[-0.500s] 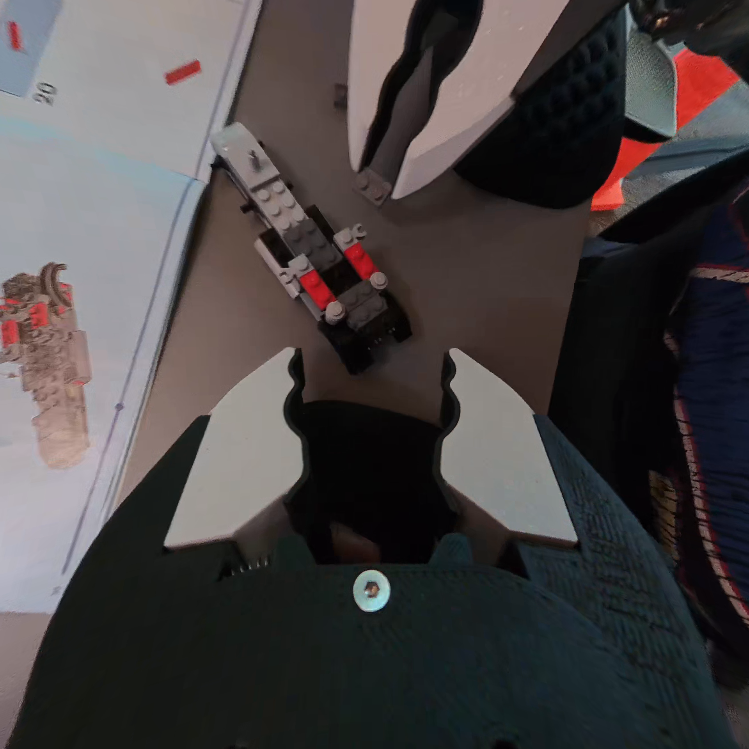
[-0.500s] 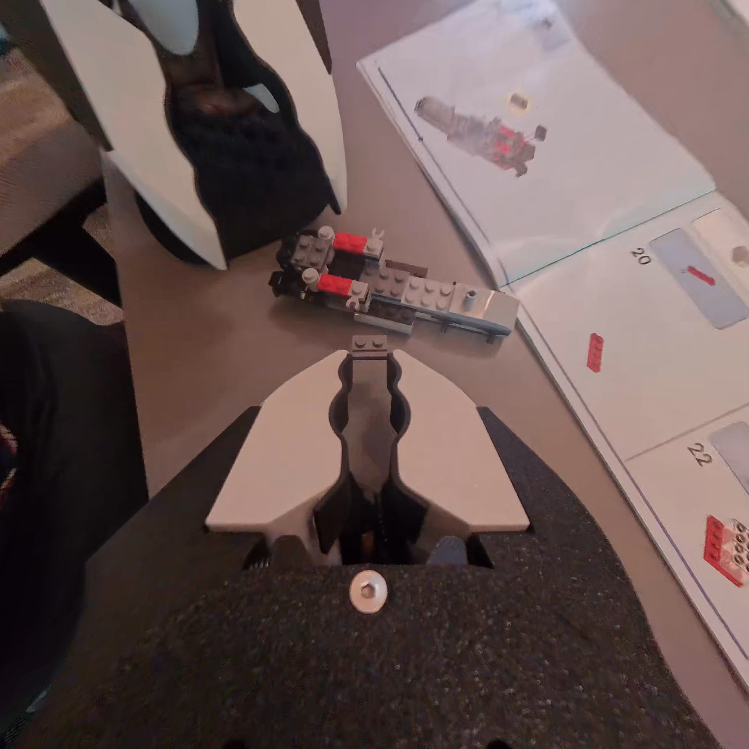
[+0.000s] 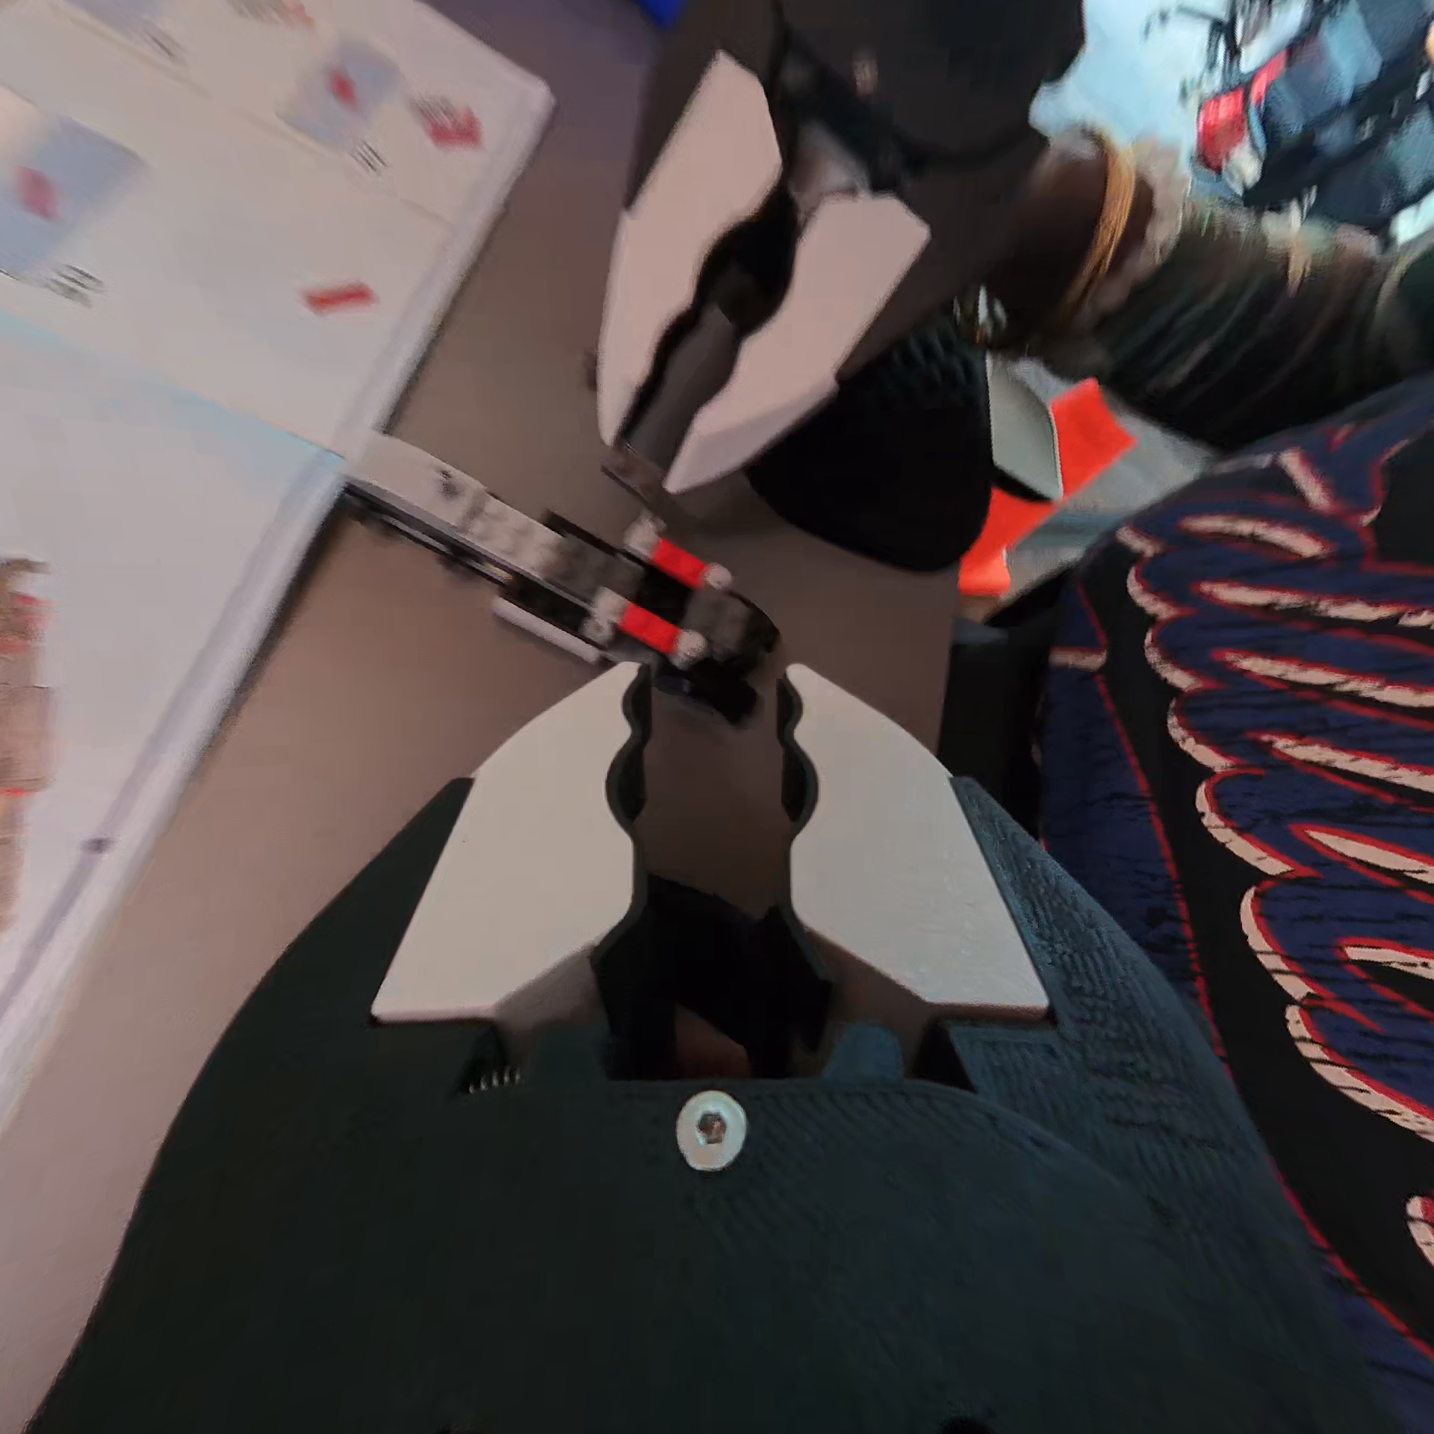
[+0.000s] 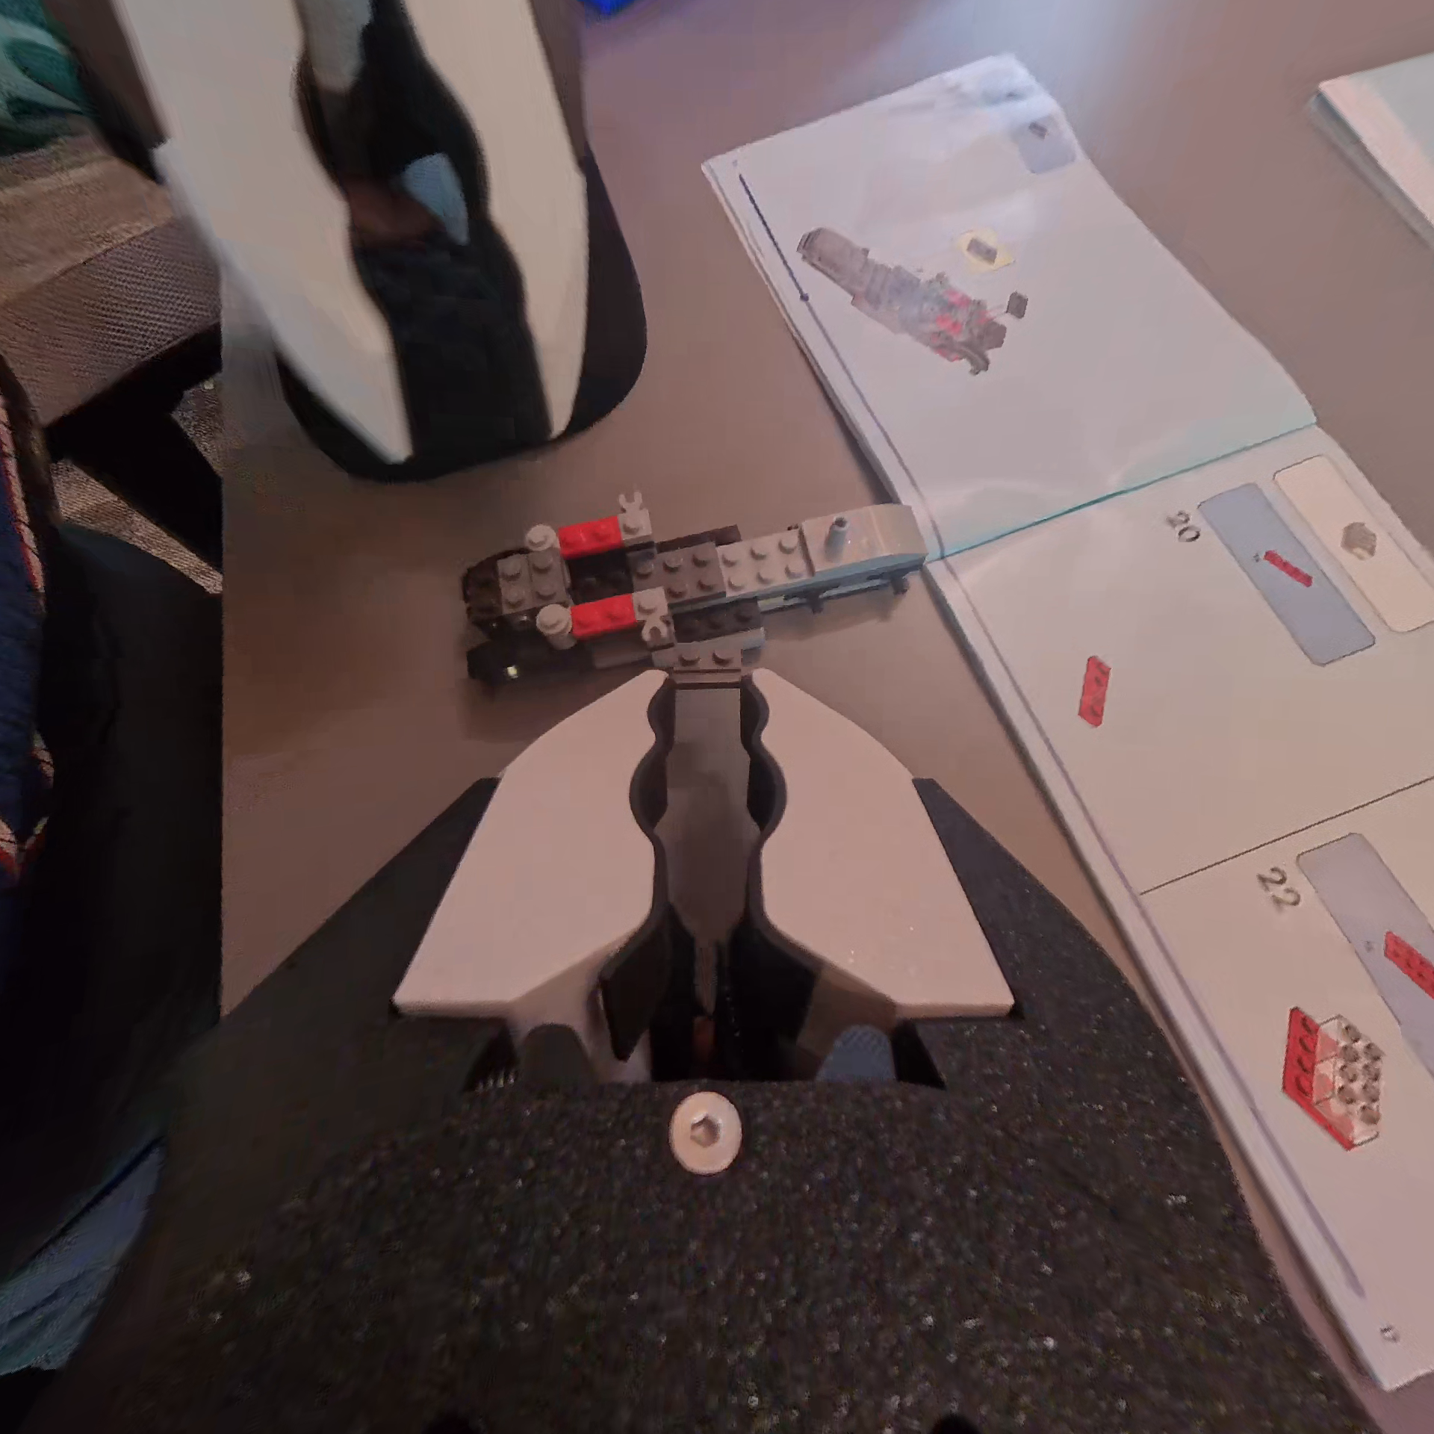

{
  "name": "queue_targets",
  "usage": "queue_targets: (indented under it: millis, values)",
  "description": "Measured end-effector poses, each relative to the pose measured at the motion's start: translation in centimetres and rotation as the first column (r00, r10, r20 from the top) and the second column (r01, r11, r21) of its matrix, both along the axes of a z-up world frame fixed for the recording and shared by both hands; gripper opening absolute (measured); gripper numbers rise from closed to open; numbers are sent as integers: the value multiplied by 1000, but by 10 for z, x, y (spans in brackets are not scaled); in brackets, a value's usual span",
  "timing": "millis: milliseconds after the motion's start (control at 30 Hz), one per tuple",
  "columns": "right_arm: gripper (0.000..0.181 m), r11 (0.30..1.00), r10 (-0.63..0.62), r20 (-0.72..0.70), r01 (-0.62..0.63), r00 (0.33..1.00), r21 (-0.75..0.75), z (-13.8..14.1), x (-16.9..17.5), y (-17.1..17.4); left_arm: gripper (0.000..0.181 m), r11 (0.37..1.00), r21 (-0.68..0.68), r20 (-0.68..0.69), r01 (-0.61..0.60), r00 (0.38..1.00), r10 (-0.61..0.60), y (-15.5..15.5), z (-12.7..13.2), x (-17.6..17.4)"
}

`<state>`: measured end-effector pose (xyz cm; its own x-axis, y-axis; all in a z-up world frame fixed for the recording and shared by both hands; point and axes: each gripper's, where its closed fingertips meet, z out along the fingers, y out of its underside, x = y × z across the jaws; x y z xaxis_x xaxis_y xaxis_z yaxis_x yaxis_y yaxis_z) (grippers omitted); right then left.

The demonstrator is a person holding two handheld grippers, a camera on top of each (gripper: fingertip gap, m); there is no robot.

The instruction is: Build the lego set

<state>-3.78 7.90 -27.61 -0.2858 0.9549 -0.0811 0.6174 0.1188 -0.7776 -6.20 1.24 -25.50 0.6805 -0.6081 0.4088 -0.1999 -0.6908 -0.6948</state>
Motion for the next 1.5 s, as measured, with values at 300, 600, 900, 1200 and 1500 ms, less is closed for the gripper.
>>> queue_targets:
  millis: [300, 600, 900, 1200, 1500]
  values:
    - [16, 993, 120, 2, -120, 993, 5, -5, -11, 2, 32, 993, 99, 117, -71, 991, 60, 26, 6, -11]
    - [16, 983, 180, -2, -180, 984, 29, -12, -15, -3, 39, 993, 18, 158, -113, 981, 109, 36, -4, -14]
    - [16, 972, 232, -6, -232, 973, 47, -14, -16, -7, 17, 992, -2, 129, -125, 984, 124, 38, -9, -14]
    - [16, 966, 250, 13, -251, 968, 61, -13, -17, -7, 5, 991, 136, -44, -12, 999, 18, 58, -7, -13]
    - [16, 962, 266, 24, -267, 964, 59, -14, -18, -10, 7, 988, 98, -113, 123, 987, -112, 58, -18, -7]
